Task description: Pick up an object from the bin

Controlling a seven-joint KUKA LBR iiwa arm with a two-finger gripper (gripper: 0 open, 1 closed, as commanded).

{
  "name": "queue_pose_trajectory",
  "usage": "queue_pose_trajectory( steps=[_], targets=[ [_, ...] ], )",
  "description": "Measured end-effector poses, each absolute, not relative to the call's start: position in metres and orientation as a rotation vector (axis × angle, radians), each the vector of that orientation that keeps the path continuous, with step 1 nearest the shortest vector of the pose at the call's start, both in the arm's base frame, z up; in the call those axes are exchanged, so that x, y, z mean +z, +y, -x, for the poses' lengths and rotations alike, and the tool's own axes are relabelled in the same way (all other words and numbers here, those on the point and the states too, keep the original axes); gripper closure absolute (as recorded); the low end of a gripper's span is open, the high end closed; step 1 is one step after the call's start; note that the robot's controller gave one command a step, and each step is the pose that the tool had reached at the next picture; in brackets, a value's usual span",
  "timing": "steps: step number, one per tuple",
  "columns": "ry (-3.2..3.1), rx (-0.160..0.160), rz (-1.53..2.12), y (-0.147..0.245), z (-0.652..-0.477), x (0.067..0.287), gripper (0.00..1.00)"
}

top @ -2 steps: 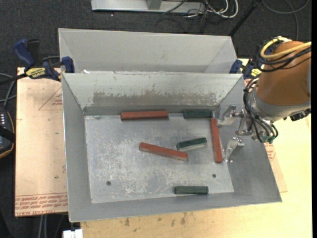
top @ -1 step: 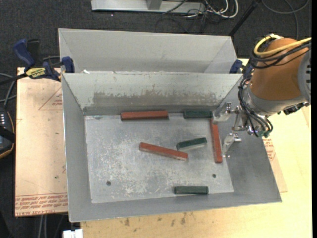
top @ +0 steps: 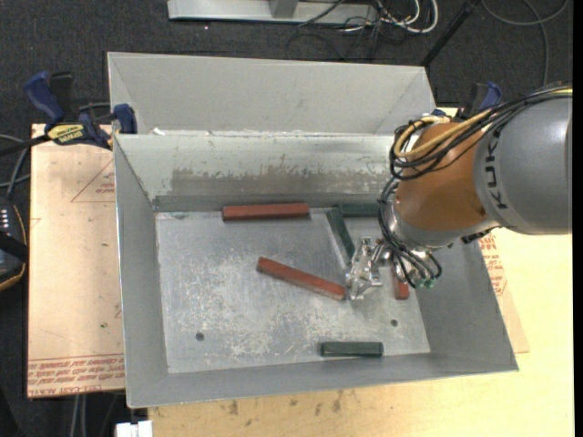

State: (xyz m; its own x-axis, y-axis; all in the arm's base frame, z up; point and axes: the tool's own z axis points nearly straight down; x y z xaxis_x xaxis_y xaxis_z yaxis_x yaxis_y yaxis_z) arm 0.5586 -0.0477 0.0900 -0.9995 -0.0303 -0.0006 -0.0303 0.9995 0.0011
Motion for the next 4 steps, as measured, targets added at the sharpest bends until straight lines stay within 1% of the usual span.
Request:
queue_pose_trajectory(
  steps=[1, 2, 3, 4],
  targets=[
    [3.141, 0.002, 0.048, -0.048, -0.559, 0.090, 0.00],
    [3.141, 0.001, 0.048, -0.048, -0.559, 0.090, 0.00],
    [3.134, 0.003, -0.051, 0.014, -0.569, 0.084, 1.00],
    [3.134, 0.003, -0.051, 0.014, -0.569, 0.084, 1.00]
  ],
)
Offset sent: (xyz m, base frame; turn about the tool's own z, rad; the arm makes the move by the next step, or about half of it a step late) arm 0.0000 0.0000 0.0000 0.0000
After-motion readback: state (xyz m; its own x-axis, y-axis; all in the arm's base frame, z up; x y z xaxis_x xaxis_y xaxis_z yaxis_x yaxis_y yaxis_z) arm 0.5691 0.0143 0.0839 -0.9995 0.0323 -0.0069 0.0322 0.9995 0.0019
